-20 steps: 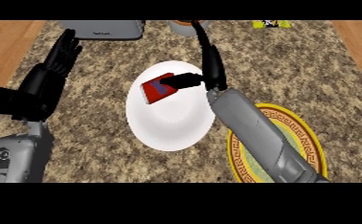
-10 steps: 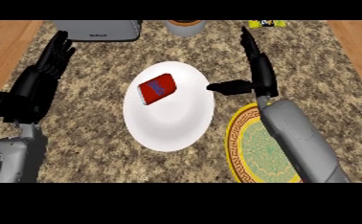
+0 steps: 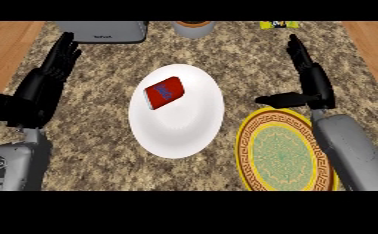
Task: Pick the can from the plate and place it in the plate
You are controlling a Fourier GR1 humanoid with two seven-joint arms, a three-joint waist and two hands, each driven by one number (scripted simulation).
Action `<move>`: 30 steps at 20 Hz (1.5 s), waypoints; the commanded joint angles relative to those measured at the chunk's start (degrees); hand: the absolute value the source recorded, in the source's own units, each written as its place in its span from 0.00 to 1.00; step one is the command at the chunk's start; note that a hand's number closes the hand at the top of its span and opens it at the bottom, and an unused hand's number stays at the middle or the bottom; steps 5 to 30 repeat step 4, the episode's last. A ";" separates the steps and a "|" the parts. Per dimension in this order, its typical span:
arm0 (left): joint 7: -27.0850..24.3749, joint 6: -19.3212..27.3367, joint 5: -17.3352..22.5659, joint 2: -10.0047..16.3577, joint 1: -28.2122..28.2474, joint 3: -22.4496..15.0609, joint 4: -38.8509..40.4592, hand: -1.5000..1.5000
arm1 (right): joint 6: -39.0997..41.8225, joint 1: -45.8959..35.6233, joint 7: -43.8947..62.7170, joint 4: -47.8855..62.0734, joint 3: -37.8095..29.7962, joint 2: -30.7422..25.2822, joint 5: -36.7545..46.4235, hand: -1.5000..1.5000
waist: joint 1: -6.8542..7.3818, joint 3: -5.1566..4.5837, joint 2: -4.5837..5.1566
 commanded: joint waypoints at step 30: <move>-0.61 0.55 -1.56 -1.36 1.87 -0.91 -1.66 0.50 | 5.71 2.49 -8.86 6.78 -6.41 -3.48 2.44 0.00 | 0.38 0.02 0.11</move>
